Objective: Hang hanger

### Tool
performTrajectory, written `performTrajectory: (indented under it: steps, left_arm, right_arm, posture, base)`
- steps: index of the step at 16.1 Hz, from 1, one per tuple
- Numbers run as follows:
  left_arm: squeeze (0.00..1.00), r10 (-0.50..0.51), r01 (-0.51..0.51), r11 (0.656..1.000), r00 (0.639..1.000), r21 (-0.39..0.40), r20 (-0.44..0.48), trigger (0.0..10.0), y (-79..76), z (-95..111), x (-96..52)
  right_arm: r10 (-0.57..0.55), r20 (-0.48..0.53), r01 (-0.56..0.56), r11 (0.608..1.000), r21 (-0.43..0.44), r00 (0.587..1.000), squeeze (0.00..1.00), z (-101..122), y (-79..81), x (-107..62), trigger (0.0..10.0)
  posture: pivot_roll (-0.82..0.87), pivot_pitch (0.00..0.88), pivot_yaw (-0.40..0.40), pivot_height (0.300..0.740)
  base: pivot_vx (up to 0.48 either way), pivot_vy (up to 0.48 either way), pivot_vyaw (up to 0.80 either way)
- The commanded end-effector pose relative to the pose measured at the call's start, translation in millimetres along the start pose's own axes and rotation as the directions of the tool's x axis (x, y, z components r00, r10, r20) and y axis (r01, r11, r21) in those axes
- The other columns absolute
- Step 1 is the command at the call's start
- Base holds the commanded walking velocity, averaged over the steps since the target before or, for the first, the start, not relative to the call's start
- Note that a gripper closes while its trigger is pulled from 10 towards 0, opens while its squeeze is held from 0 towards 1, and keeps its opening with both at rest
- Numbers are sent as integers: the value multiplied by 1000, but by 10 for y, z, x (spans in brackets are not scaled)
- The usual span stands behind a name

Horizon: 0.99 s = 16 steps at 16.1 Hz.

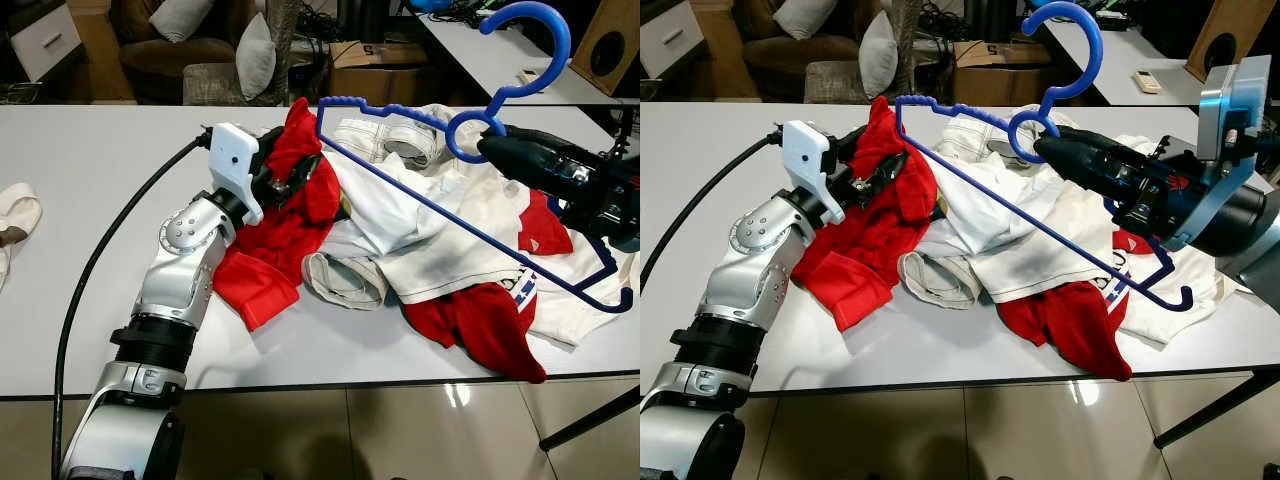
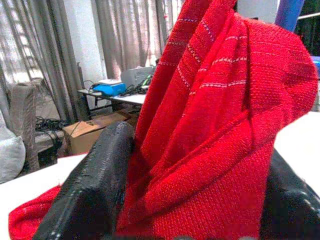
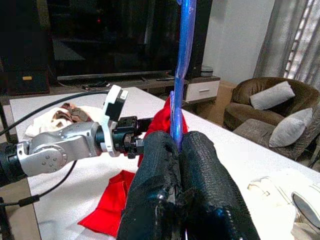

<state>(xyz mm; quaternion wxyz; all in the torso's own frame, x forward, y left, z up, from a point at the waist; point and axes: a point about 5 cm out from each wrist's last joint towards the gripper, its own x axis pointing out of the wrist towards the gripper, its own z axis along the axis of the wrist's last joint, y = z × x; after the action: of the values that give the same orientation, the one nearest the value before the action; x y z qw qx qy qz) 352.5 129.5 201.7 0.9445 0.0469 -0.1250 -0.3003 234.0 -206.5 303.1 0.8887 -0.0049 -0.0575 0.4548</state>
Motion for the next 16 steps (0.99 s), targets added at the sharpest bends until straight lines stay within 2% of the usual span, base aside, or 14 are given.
performTrajectory:
  steps: [1,7,9,10,11,12,13,16]
  left_arm:
    - [0,9,-9,1000,1000,-4,24,0,38,66,38]
    - [0,35,-34,999,999,-24,42,0,98,91,11]
    - [0,81,-78,996,995,-42,60,0,170,126,-5]
    - [0,153,-150,988,983,-41,105,0,283,211,-26]
    - [0,223,-222,975,961,-27,161,0,399,322,-51]
    - [0,242,-245,969,953,-4,185,0,439,375,-61]
    - [0,231,-253,964,950,84,212,0,466,461,-71]
    - [0,197,-251,946,948,205,251,0,469,593,-66]
  right_arm:
    - [22,9,-22,999,-30,1000,0,70,34,14,10000]
    - [25,1,-25,999,-31,1000,0,46,40,17,10000]
    - [29,-5,-30,999,-28,1000,0,30,45,21,10000]
    - [27,-32,-28,999,-30,999,0,-3,46,18,10000]
    - [18,-70,-21,999,-33,997,0,-55,44,10,10000]
    - [17,-89,-20,999,-33,996,0,-79,46,5,10000]
    - [15,-125,-19,999,-32,992,0,-119,50,-5,10000]
    - [13,-213,-22,999,-38,977,0,-225,56,-12,10000]
  posture:
    - [-142,0,20,740]
    - [-142,0,17,740]
    - [-142,0,17,740]
    - [-142,0,16,740]
    - [-142,0,16,740]
    - [-142,0,16,740]
    - [-142,0,16,740]
    - [-142,0,16,740]
  base:
    - [0,0,0]
    - [0,0,0]
    - [0,0,0]
    - [0,0,0]
    - [0,0,0]
    - [0,0,0]
    - [0,0,0]
    - [0,0,0]
